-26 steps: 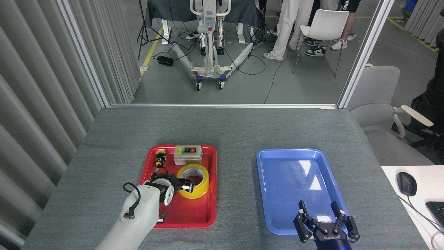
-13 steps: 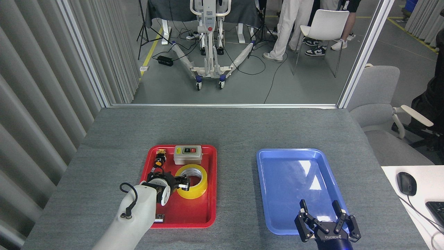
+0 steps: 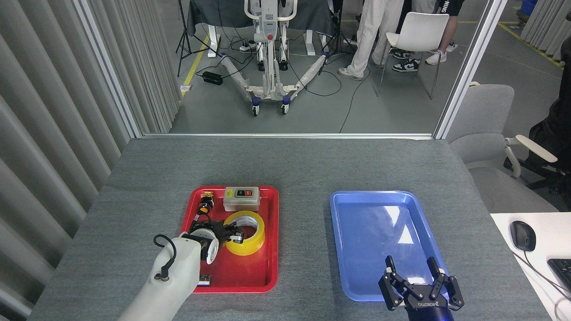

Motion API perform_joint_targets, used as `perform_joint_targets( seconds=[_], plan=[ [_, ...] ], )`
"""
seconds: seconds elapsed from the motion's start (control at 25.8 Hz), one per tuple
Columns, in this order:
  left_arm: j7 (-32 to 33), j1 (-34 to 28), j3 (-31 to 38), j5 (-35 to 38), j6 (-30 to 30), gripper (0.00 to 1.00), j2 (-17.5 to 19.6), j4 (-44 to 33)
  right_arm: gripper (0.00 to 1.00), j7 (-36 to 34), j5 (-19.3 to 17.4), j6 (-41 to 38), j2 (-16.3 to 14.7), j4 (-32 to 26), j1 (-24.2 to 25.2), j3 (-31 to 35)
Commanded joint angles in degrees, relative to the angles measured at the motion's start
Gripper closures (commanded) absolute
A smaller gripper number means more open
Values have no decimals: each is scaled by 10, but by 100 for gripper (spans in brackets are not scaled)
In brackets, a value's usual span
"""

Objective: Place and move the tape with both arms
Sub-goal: 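Close the left gripper on the yellow tape roll's rim, then lift the tape roll with the left gripper and pull it toward the robot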

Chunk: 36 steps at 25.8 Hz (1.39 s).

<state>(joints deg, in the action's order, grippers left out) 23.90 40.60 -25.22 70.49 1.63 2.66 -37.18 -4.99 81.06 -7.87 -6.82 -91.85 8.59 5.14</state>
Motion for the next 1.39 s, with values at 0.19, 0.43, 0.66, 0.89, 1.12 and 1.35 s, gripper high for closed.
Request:
perform_joint_targets(
  seconds=[0.19,0.43,0.66,0.89,1.12,1.35],
  plan=[
    [2,0,0,1,-2,62,2,-1,0,-36,-1,-7,-1,0,-2,-2],
    [3,0,0,1,-1,72,1,-3,0,-31,-4,0,0,0,0,0],
    [5,0,5,-3,6,72,6,-18,0,-30,-5,1,10,0,-3,0],
    [5,-1,24,-14,0,79,19,-43,0,-29,-13,7,7,0,-3,-2],
    [22,-22,75,-131,-34,86,43,-82,0,-29,-14,7,4,-2,-2,0],
    [118,-84,149,-264,-108,94,61,-165,0,-29,-14,20,8,-7,-2,-1]
  ],
)
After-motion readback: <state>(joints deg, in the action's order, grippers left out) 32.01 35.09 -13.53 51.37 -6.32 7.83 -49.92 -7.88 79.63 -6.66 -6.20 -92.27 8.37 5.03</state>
